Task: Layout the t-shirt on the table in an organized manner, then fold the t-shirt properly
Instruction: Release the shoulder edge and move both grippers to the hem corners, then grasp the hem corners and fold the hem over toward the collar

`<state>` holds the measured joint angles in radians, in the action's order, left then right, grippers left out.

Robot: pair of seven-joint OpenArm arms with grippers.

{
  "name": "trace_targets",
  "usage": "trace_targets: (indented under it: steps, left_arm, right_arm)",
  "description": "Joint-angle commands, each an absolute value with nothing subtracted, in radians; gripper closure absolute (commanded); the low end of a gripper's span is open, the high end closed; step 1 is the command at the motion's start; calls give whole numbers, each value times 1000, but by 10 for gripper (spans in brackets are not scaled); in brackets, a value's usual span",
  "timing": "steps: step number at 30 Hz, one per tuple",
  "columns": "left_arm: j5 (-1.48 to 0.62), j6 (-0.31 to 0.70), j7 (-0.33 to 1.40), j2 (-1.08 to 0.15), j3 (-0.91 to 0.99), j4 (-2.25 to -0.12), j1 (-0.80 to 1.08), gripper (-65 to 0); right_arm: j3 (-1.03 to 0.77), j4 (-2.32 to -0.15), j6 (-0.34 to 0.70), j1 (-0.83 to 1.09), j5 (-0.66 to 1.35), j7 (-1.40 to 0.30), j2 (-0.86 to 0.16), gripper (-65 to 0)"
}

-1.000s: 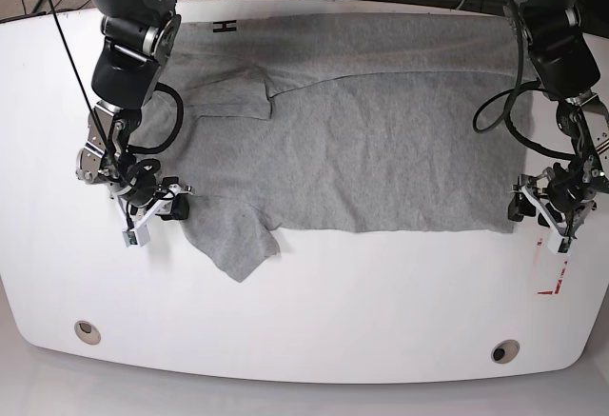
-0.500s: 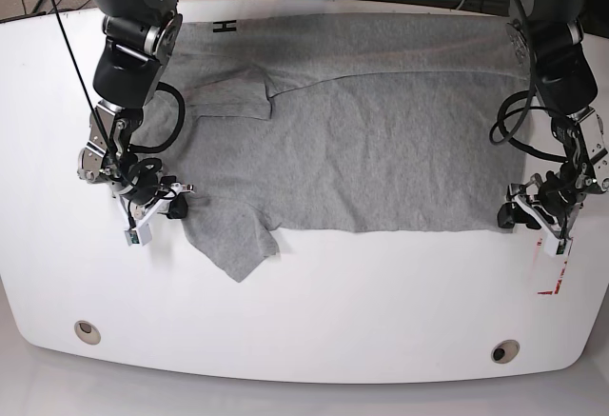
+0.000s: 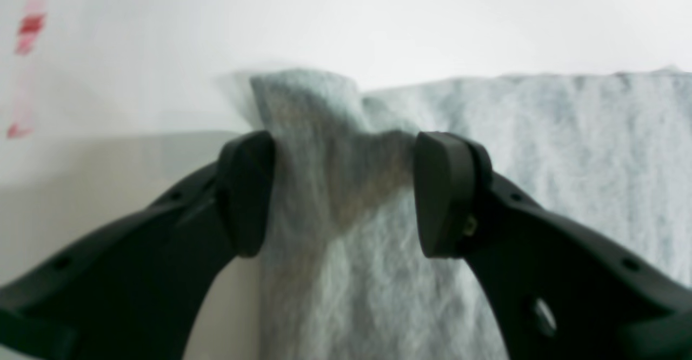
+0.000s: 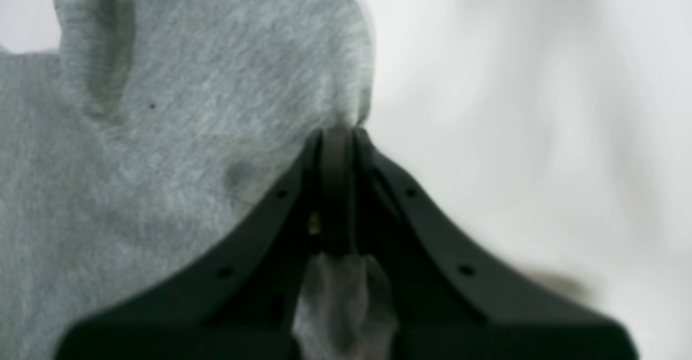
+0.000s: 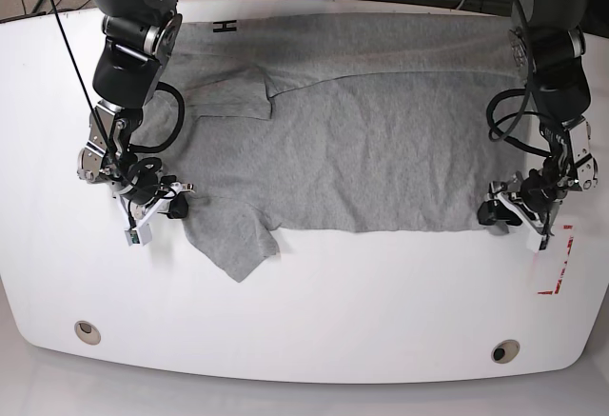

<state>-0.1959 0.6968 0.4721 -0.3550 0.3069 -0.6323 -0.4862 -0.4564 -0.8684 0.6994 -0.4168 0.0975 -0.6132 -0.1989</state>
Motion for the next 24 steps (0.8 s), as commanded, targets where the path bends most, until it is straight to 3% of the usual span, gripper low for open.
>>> trace_targets:
  steps: [1, 8, 10, 17, 24]
  left_arm:
    - [-200, 698, 467, -369, 308, -625, -507, -383]
    - [-200, 698, 469, -367, 308, -630, -507, -369]
    - [-200, 698, 469, -367, 308, -630, -507, -322]
    - [-200, 698, 469, -366, 308, -628, -507, -22]
    - [-200, 698, 470, -366, 306, -631, -507, 0]
  right_arm:
    - [-453, -874, 698, -430, 77, -645, -208, 0]
    - [-453, -874, 698, -430, 77, -645, -208, 0]
    - [-453, -874, 698, -430, 77, -645, -208, 0]
    - [-453, -874, 698, -430, 77, -645, -209, 0]
    - [-447, -940, 698, -426, 67, -650, -206, 0]
